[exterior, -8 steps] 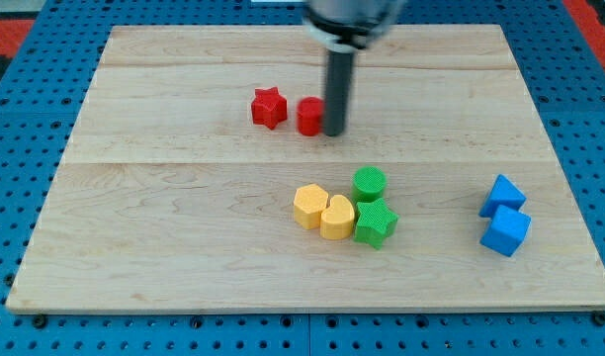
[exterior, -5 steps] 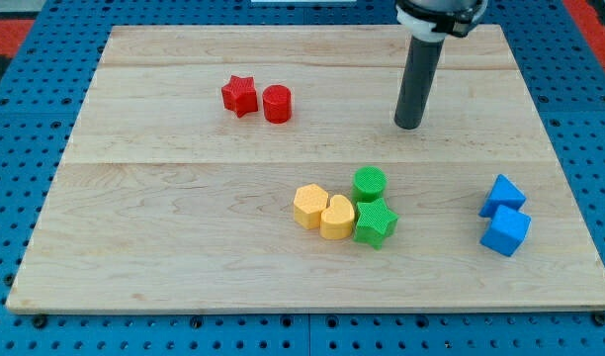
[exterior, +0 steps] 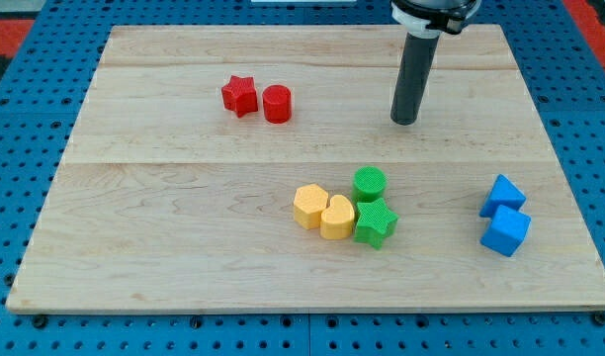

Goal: Slide the green star slightly right

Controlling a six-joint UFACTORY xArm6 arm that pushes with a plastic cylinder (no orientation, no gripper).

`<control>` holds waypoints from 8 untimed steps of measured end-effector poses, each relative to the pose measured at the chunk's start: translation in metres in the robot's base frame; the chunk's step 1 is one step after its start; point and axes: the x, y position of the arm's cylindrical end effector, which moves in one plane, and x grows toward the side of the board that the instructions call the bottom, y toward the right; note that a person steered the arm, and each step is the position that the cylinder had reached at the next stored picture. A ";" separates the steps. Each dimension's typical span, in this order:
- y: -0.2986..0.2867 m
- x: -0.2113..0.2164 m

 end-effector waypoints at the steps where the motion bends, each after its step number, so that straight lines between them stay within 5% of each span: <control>1: -0.012 0.000; 4: 0.015 0.209; 5: -0.097 0.220; 7: -0.030 0.177; 8: -0.108 0.177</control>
